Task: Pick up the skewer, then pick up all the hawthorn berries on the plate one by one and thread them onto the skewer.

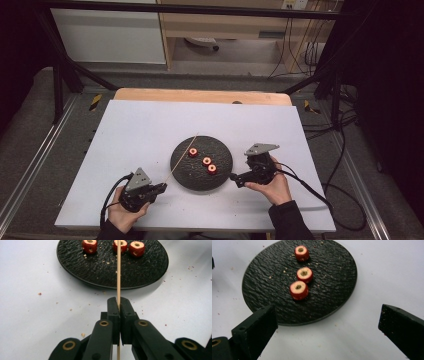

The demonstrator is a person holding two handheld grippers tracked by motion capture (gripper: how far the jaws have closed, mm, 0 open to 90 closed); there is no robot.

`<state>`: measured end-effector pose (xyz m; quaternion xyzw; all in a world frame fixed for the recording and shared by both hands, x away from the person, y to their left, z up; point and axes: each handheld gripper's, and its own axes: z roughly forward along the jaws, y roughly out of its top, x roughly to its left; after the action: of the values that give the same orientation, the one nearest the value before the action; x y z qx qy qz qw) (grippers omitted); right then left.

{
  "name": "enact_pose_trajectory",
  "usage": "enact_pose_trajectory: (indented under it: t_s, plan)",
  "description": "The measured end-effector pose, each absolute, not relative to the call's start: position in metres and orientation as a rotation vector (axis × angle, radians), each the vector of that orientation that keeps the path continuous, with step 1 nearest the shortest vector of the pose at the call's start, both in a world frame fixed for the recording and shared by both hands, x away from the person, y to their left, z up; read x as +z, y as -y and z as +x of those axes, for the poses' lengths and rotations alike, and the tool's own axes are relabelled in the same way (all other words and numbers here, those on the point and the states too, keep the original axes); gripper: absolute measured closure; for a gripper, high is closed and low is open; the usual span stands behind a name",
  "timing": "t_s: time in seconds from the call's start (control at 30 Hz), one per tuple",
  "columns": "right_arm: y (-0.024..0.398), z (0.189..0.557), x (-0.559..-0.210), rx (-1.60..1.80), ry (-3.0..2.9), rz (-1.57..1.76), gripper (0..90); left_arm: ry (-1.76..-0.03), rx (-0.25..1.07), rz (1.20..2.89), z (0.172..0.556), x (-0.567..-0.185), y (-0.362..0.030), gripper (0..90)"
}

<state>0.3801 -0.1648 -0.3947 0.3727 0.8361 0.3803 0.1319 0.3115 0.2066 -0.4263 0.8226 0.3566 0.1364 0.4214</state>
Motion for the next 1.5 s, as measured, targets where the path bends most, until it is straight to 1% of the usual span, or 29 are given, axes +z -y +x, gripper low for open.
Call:
enact_pose_trajectory:
  t_s: [0.5,0.77,0.93,1.13,1.4,1.5]
  plan:
    - [0.125,0.398,-0.383,1.094,-2.472,1.129,4.4,-0.859,0.313,2.061,0.306,-0.429,-0.21,87.8]
    - [0.105,0.408,-0.389,1.12,-2.494,1.155,5.9,-0.867,0.301,2.064,0.306,-0.433,-0.211,87.7]
    - [0.094,0.411,-0.395,1.114,-2.541,1.172,13.3,-0.872,0.3,2.066,0.307,-0.433,-0.211,87.7]
    - [0.081,0.416,-0.393,0.992,-2.643,1.14,28.7,-0.878,0.3,2.068,0.307,-0.433,-0.212,87.7]
    - [0.078,0.428,-0.402,0.846,-2.718,1.19,42.6,-0.893,0.291,2.07,0.309,-0.434,-0.214,87.7]
    - [0.078,0.431,-0.404,0.81,-2.739,1.2,46.2,-0.896,0.29,2.072,0.31,-0.434,-0.214,87.7]
